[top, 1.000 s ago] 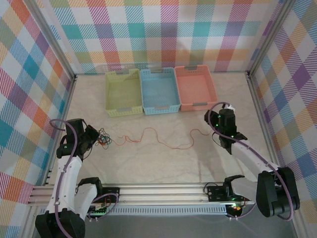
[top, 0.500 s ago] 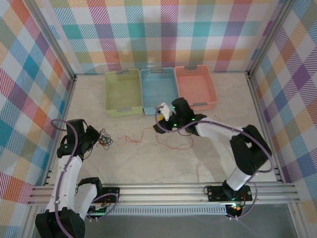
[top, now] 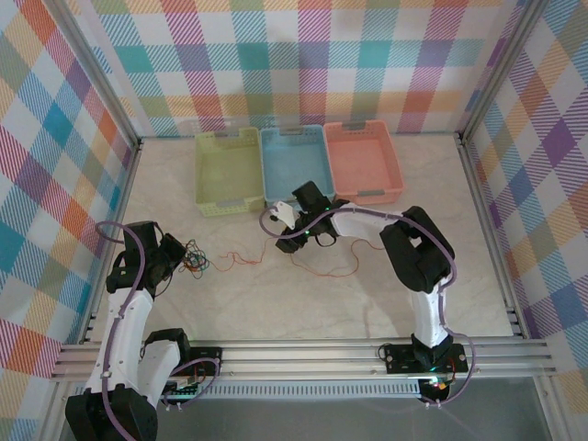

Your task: Untangle the cables

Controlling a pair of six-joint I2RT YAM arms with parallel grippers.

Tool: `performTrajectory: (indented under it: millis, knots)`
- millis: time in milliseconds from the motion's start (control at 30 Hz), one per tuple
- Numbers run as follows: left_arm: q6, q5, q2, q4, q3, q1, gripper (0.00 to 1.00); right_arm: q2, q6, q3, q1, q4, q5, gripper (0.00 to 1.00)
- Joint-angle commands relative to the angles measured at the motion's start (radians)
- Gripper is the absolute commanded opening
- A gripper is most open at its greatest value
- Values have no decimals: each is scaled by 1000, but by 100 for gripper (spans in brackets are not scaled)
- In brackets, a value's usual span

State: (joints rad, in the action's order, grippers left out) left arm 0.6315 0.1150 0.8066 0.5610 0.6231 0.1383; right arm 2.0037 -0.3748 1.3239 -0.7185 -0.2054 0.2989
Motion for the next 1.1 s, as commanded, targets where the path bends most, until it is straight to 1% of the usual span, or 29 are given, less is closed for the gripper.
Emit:
performTrajectory:
  millis: [0,100,200,267,300,333,400,500,567,633,700,767,833,900,1000,1067]
  knots:
    - [-19,11,-6,-32,-20,-12,0,48,-40,65,-21,-66,2,50]
    - [-18,6,-4,-28,-22,-11,0,83,-30,96,-24,-74,-4,39]
    - [-19,-3,-10,-24,-23,-11,0,96,-31,102,-27,-68,-38,25]
    - [-17,-14,-14,-21,-22,-11,0,79,-31,80,-27,-38,-75,9]
    - [-16,-19,-14,-19,-23,-11,0,65,-32,64,-27,-21,-96,3]
    - [-14,-29,-13,-16,-24,-11,0,42,-26,41,-26,2,-134,0]
    - [-3,-55,-15,-5,-25,-11,0,-16,13,-23,-7,62,-199,0]
    - [4,-99,-37,15,-29,-12,0,-137,121,-154,77,176,-233,0]
    - [7,-133,-58,33,-31,-11,0,-232,234,-261,172,268,-222,0]
    - [9,-159,-78,47,-31,-10,0,-302,352,-348,267,322,-232,0]
    - [14,-182,-99,56,-32,-10,0,-353,433,-428,343,372,-263,0]
    - [17,-201,-118,63,-34,-10,0,-380,519,-490,401,420,-328,0]
    - [19,-213,-128,69,-34,-10,0,-381,578,-508,437,429,-339,0]
    - [19,-225,-135,75,-33,-10,0,-389,594,-504,449,411,-338,0]
    - [23,-252,-153,87,-33,-8,0,-409,637,-525,459,417,-397,0]
    - [21,-240,-163,76,-40,-8,0,-416,639,-534,471,437,-369,0]
